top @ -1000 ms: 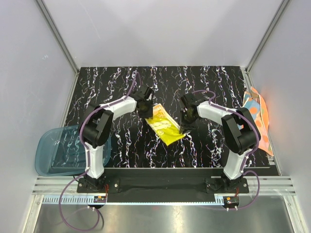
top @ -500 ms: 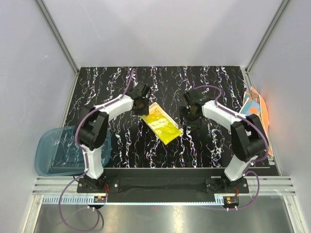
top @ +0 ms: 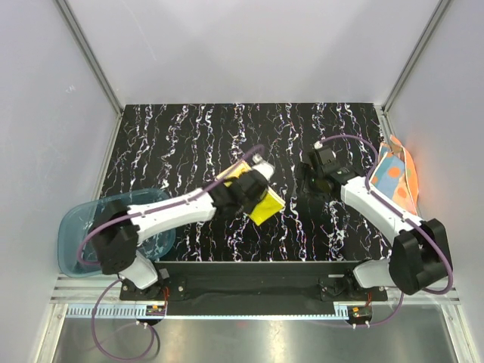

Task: Roll the towels
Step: Fold the towel, then roll the towel

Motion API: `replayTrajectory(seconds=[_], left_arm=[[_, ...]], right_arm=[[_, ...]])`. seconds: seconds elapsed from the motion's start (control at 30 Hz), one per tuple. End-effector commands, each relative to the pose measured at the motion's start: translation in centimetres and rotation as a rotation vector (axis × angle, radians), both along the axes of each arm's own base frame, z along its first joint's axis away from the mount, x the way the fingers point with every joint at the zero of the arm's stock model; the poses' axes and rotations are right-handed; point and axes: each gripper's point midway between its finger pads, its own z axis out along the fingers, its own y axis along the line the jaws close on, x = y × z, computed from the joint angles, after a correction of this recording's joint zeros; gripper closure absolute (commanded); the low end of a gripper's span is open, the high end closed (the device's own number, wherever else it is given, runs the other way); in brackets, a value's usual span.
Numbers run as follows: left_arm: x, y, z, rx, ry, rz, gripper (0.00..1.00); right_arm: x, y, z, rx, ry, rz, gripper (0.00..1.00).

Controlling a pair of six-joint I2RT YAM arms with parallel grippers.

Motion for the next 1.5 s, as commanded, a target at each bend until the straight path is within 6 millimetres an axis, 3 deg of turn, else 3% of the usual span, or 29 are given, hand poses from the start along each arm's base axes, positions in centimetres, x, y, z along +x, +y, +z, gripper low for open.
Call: replayTrajectory(seconds=[0.0, 0.17, 0.3, 0.57, 0.67, 1.0, 1.23, 1.47], left_arm=[[-1.1, -1.8, -2.1, 0.110, -0.054, -0.097, 0.57], [-2.5, -4.8, -4.4, 0.130, -0.027, -0.173, 0.51], [-3.4, -5.9, -5.4, 0.135, -0.015, -0.206, 0.48], [-4.4, -7.0, -6.7, 0.145, 0.006, -0.257, 0.44], [-4.5, -7.4, -7.0, 0.143, 0.010, -0.267, 0.39], [-3.7, -7.3, -9.0, 0.201, 0.013, -0.265, 0.35], [-3.3, -6.4, -10.5, 0.199, 0.046, -0.242, 0.43], [-3.7, -5.6, -11.9, 0.186, 0.100, -0.266, 0.67]], right_arm=[[0.7, -0.8, 1.3, 0.019, -0.077, -0.046, 0.22], [-0.2, -1.6, 1.5, 0.001, -0.074, -0.051, 0.21], [-0.8, -2.0, 1.3, -0.011, -0.063, -0.053, 0.19], [-0.9, -1.7, 1.6, 0.013, -0.062, -0.049, 0.18], [-0.9, -1.7, 1.9, 0.011, -0.066, -0.049, 0.18], [-1.2, -1.9, 1.9, 0.005, -0.060, -0.048, 0.18], [-1.2, -1.9, 1.9, 0.002, -0.056, -0.048, 0.18], [-1.5, -0.6, 2.1, 0.063, -0.032, -0.002, 0.15]])
